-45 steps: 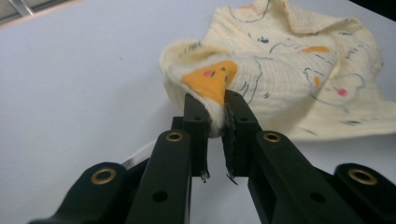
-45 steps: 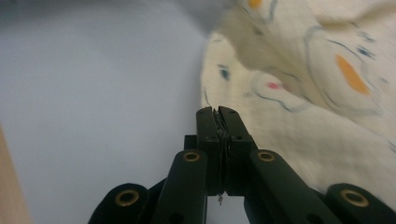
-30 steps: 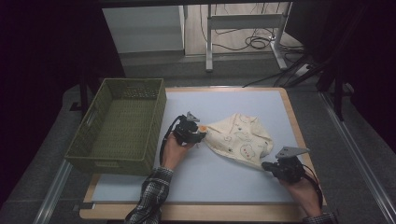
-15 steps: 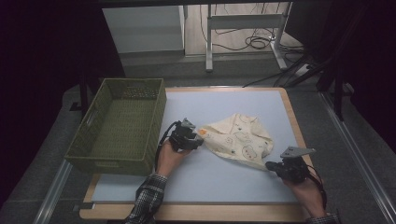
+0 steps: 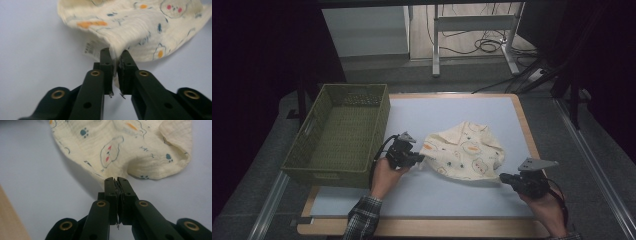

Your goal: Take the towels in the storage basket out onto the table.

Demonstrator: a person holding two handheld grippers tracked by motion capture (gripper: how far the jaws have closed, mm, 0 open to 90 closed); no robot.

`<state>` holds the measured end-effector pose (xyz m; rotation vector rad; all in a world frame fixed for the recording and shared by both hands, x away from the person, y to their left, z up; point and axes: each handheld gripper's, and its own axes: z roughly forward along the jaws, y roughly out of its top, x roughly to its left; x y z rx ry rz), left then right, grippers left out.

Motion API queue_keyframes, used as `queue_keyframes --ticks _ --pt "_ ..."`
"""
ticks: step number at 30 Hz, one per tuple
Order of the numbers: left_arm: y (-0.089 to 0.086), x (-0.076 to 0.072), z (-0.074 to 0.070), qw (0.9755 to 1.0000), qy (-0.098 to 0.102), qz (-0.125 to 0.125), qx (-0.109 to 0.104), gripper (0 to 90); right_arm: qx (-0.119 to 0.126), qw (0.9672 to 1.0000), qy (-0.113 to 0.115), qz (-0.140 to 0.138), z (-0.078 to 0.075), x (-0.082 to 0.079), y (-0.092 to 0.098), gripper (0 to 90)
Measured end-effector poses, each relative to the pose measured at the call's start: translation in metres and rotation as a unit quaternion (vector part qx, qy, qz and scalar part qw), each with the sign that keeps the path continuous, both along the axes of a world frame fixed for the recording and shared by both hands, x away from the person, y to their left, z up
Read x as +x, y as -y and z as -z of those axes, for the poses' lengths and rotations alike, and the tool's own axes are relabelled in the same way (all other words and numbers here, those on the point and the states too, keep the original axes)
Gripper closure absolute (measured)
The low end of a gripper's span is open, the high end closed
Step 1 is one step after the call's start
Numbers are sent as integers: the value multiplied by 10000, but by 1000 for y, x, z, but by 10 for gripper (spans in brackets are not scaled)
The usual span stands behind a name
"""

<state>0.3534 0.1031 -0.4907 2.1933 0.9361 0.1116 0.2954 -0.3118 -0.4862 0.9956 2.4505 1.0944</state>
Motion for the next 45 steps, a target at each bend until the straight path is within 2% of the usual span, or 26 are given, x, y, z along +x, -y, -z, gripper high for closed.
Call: queue_keyframes --ticks 2,4,6,9,11,15,17,21,23,24,25,26,28,29,30,34,40,42,43,44,45 --pt "-2 -10 2 9999 48 -66 141 766 23 10000 2 -14 -3 -7 3 867" --pt "-4 -16 5 9997 120 -151 180 637 45 10000 -45 -28 -3 -12 6 848" --pt "-6 -22 9 9994 168 -175 231 597 27 10000 -80 1 -2 -16 9 787" --pt "-8 -31 9 9991 293 -174 247 553 65 9999 -114 63 -2 -22 15 776" --pt "-8 -35 10 9992 337 -72 218 551 91 9998 -127 98 -2 -24 18 768" --pt "-6 -34 18 9992 370 -84 146 550 146 9997 -195 75 1 -24 15 743" --pt "-3 -31 24 9994 305 -110 102 545 104 9997 -216 62 6 -23 11 704" --pt "4 -24 39 9996 189 -115 170 547 -80 9996 -255 55 20 -19 1 654" --pt "6 -25 42 9994 251 -155 157 587 -208 9994 -287 13 26 -19 -3 654" --pt "6 -25 42 9994 261 -190 158 622 -306 9992 -252 30 30 -20 -5 669" --pt "6 -26 42 9995 219 -164 133 680 -299 9994 -178 70 31 -22 -5 702" --pt "7 -27 43 9995 228 -187 95 753 -283 9994 -141 110 31 -24 -5 787" --pt "7 -29 44 9996 213 -183 25 840 -85 9996 -273 69 33 -24 -2 895" --pt "7 -30 44 9997 169 -154 -14 861 33 9995 -309 87 35 -25 -1 897" --pt "6 -30 44 9998 144 -126 -23 869 46 9995 -297 116 35 -26 -1 898" --pt "0 -38 40 10000 55 -47 11 862 39 9994 -350 20 31 -32 -1 899" --pt "-7 -66 42 9999 -28 114 26 841 8 9992 -393 -117 29 -48 -1 899" --pt "-10 -75 43 9999 -21 134 -35 834 -16 9988 -446 -185 28 -57 -1 898" --pt "-12 -78 43 9999 -12 134 -54 819 -33 9987 -462 -203 28 -60 -1 898" --pt "-13 -82 42 9999 119 65 -28 784 -58 9986 -476 -234 28 -62 -1 897" --pt "-13 -82 40 9996 282 -13 64 702 -85 9987 -457 -222 27 -64 0 895"
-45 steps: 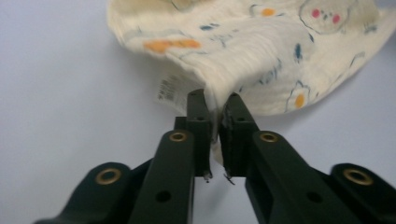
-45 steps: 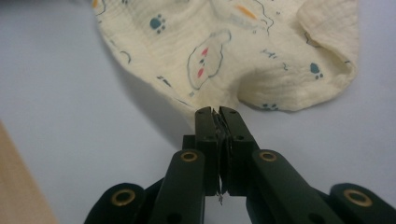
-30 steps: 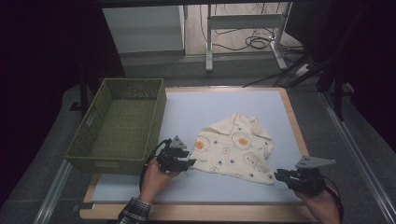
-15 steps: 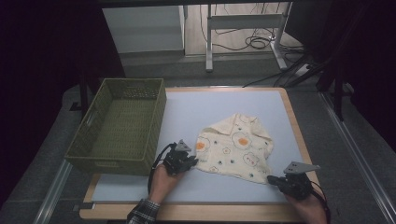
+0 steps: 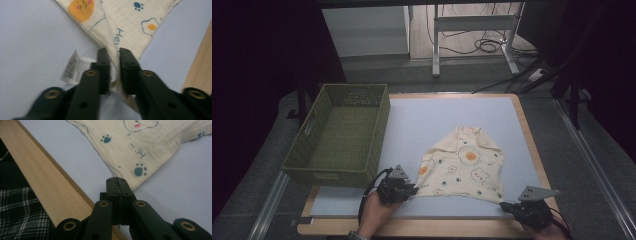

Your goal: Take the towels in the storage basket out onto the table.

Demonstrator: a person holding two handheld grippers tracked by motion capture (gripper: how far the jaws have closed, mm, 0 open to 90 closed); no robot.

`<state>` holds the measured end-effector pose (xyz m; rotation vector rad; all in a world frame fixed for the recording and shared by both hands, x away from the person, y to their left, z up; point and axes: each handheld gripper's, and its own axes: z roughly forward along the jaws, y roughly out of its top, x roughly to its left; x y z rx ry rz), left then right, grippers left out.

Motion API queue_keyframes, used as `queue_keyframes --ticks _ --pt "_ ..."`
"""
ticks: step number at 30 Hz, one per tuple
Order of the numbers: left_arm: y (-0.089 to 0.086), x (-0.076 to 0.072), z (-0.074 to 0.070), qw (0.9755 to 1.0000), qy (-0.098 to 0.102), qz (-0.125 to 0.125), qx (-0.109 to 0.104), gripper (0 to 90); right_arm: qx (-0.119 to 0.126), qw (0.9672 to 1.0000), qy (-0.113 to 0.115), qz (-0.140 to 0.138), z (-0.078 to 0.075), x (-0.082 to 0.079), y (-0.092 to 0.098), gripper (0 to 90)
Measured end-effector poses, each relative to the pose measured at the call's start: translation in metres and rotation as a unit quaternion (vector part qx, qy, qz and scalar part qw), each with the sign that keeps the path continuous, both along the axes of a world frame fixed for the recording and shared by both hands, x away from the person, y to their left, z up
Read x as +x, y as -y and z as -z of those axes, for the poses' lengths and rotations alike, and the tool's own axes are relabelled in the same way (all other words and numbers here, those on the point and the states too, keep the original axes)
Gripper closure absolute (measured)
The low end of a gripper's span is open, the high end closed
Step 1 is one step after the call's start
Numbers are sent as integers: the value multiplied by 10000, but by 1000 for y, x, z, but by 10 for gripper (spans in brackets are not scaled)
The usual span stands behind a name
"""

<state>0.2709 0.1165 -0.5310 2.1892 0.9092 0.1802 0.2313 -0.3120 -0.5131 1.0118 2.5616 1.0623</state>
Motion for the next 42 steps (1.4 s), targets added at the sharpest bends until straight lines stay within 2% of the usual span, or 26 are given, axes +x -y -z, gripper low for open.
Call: queue_keyframes --ticks 3,4,6,8,11,14,18,21,23,24,27,32,36,40,42 --pt "0 7 -9 9996 235 -155 29 588 49 9999 84 125 -5 4 5 851" --pt "2 12 -14 9994 289 -170 2 565 79 9998 118 163 -7 7 6 832" --pt "9 21 -20 9990 408 -161 77 547 151 9995 173 218 -12 16 7 787" --pt "17 33 -24 9987 487 -105 129 537 140 9993 246 262 -15 25 5 756" --pt "30 54 -27 9986 520 80 42 525 170 9989 289 342 -17 46 0 711" --pt "44 75 -29 9981 581 187 101 527 76 9985 397 359 -17 63 -6 667" --pt "63 99 -32 9970 679 314 205 541 -46 9979 490 418 -18 86 -13 674" --pt "76 113 -32 9969 680 390 97 577 -46 9978 506 422 -18 105 -18 767" --pt "83 120 -30 9972 617 429 22 606 -23 9979 485 428 -17 115 -21 802" --pt "88 124 -29 9969 651 446 19 624 -42 9978 490 439 -17 121 -23 820" --pt "99 133 -23 9968 632 486 34 624 -93 9973 559 460 -15 139 -30 848" --pt "114 143 -13 9960 680 548 214 566 -113 9962 680 523 -13 163 -41 849" --pt "120 149 -8 9957 709 519 307 550 -165 9953 742 591 -12 181 -49 767" --pt "121 154 -2 9960 682 432 387 572 -214 9949 706 690 -5 197 -54 684" --pt "121 154 0 9964 645 446 307 602 -313 9948 648 720 1 204 -56 673"
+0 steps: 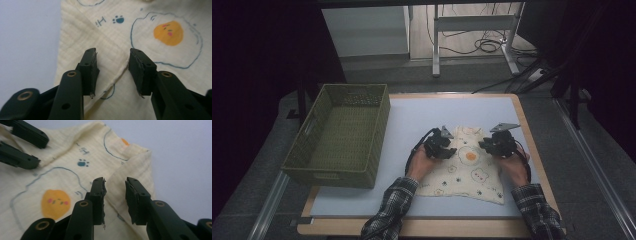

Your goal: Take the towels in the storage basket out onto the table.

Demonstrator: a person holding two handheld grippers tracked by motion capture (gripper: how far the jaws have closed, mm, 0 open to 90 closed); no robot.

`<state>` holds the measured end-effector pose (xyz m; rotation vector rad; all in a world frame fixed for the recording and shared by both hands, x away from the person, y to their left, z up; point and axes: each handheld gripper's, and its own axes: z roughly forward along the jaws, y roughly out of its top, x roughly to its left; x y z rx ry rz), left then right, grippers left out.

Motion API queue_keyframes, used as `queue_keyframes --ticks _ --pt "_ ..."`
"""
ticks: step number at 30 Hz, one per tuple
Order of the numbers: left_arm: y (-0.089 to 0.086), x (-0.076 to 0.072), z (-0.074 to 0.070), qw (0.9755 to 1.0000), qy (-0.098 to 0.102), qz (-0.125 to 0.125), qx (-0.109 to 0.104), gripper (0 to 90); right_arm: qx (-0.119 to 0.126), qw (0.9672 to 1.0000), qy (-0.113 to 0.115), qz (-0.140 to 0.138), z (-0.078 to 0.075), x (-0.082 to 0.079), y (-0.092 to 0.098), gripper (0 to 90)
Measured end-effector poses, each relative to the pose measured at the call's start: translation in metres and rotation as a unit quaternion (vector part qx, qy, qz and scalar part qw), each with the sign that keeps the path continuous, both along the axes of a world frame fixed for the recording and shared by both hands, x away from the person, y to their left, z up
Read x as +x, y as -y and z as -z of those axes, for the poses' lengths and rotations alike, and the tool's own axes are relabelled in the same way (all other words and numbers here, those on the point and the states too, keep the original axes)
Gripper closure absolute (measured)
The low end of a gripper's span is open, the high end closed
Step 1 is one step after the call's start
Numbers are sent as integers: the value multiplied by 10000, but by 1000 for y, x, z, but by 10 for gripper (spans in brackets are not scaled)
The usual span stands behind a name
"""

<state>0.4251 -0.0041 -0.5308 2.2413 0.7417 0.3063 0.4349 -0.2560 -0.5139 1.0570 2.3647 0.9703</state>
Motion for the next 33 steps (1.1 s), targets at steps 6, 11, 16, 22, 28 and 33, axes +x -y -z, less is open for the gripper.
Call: queue_keyframes --ticks 6,11,16,22,28,33 --pt "-5 4 -3 9999 -5 -110 61 839 -154 9998 28 120 5 3 -4 857" --pt "-24 18 -26 9977 262 -616 -118 849 -192 9993 189 264 -8 6 4 863" --pt "-56 38 -42 9894 267 -1386 -356 724 31 9958 298 862 -31 18 32 790" --pt "-72 32 -44 9879 204 -1499 -348 589 181 9940 185 1060 -34 17 57 755" --pt "-70 12 -41 9907 163 -1322 -272 509 295 9956 53 893 -30 6 59 739" --pt "-69 -9 -33 9928 100 -1163 -273 458 344 9974 -119 618 -25 -15 59 739"
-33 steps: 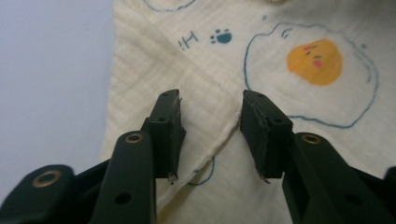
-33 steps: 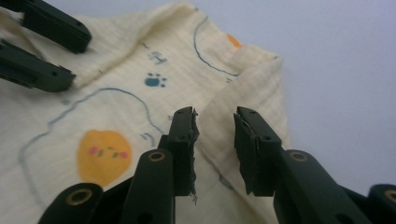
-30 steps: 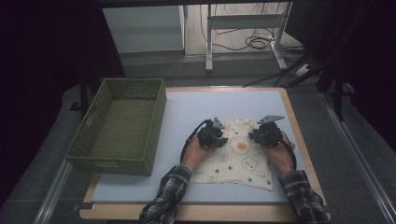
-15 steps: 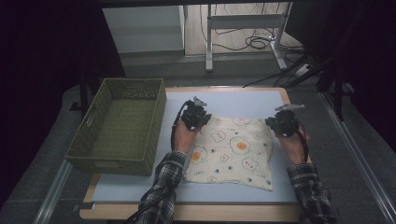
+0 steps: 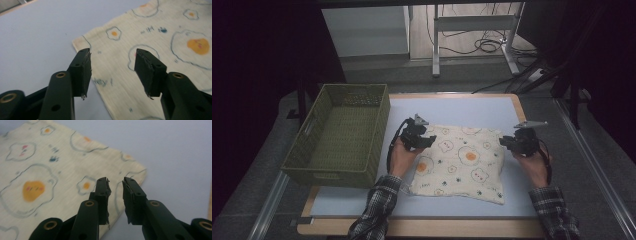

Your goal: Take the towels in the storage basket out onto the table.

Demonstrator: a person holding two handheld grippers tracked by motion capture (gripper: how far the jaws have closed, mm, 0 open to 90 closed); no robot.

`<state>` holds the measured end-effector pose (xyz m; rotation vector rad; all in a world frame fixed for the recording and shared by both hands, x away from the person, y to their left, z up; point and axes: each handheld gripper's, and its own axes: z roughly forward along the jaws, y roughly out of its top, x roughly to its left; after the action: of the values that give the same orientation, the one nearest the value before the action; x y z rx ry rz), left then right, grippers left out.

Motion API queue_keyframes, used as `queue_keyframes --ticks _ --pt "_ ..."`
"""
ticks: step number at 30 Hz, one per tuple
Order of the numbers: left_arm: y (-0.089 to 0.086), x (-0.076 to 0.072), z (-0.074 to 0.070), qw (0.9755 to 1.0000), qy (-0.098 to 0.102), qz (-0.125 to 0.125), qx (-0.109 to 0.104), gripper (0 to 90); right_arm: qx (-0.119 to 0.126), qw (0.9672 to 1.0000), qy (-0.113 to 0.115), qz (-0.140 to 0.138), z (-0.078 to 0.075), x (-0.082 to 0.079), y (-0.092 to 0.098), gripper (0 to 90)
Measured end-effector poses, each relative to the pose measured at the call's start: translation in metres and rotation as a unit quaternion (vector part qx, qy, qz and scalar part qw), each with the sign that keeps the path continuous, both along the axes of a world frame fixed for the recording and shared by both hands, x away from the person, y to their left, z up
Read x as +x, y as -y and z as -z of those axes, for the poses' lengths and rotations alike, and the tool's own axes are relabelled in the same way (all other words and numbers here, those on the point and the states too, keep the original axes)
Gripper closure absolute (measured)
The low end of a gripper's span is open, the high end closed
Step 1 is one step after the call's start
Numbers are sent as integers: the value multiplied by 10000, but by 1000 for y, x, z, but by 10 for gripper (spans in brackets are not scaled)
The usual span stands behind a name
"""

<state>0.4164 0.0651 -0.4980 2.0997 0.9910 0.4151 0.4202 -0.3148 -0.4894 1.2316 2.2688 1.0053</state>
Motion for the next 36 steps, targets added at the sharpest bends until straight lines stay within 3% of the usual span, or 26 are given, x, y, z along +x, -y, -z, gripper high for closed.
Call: queue_keyframes --ticks 5,11,14,16,18,20,23,25,28,32,36 --pt "-4 -24 9 9998 -73 142 -79 437 -31 9997 -121 -228 6 -26 -1 733" --pt "-7 -52 18 9995 -85 289 34 410 6 9990 -294 -338 14 -59 1 612" --pt "-10 -60 23 9994 -88 332 84 406 -74 9985 -316 -446 21 -66 -5 601" --pt "-12 -64 26 9994 -116 304 72 404 -331 9979 -286 -477 27 -69 -11 643" --pt "-14 -67 29 9995 -150 284 60 402 -279 9979 -237 -540 27 -72 -14 847" --pt "-16 -71 31 9995 -153 284 37 402 -233 9979 -231 -555 28 -74 -17 884" --pt "-20 -76 29 9995 -119 278 4 402 -497 9973 -143 -516 21 -78 -19 886" --pt "-22 -80 27 9995 -96 287 -42 396 -413 9982 -26 -439 11 -82 -15 875" --pt "-25 -88 24 9994 -80 321 -79 396 -434 9984 39 -359 1 -88 -7 766" --pt "-29 -105 26 9989 -111 448 -37 408 -305 9985 -112 -435 3 -100 -1 716" --pt "-36 -119 27 9984 -170 538 -51 486 -184 9974 -239 -649 10 -121 -1 705"
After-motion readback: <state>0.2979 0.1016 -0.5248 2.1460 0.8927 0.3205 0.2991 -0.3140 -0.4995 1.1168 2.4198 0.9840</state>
